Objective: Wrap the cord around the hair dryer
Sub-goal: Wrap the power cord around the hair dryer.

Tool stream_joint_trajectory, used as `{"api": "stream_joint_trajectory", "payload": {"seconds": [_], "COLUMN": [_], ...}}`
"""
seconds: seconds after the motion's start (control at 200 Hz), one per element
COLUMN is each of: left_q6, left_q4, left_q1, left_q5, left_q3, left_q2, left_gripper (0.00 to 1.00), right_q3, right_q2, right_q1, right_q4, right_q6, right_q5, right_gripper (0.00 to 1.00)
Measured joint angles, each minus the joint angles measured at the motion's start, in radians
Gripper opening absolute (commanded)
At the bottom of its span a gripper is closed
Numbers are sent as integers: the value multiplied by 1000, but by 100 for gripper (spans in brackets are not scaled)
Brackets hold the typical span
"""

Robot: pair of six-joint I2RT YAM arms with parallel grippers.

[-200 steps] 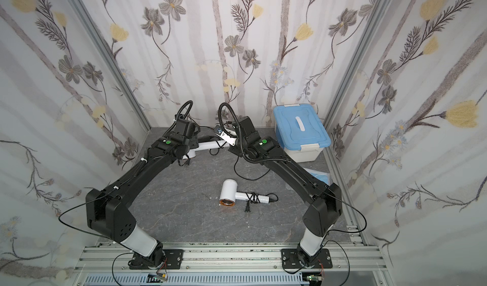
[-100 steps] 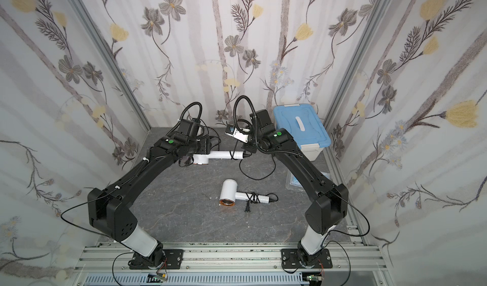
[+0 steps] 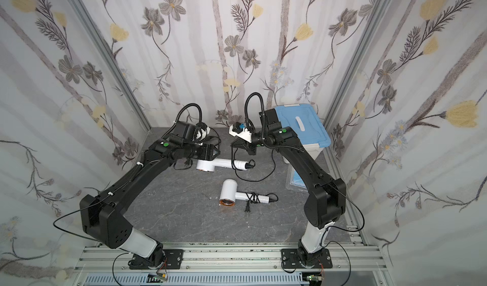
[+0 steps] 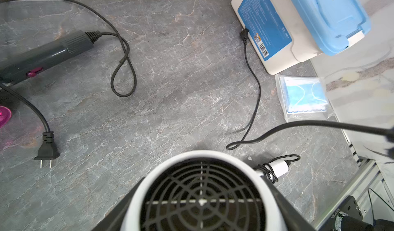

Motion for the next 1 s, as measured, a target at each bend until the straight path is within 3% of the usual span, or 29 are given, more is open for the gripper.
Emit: {"api": "stream_joint_trajectory", "payload": {"seconds": [0.11,0.375,0.734,0.999], "left_q6": [-26,-49,-91,-99], "left_q4": [6,-84,-200,-293], "left_q1": [14,12,11,12], "left_q5": [-14,-3,-68,-107], "left_q3": [4,163,340,476], "left_q2": [-32,-60,-28,48], "left_gripper": [0,0,0,0], "right_q3": [-42,-117,-373,-617], "right_q2": [19,35,-25,-97], "right_q1": [-18,-75,-73,-69], "right_q4": [55,241,481,608], "right_q6": [45,150,306,399], "right_q5": [-72,-169,-168,-37], "right_gripper": [24,49,63,64]}}
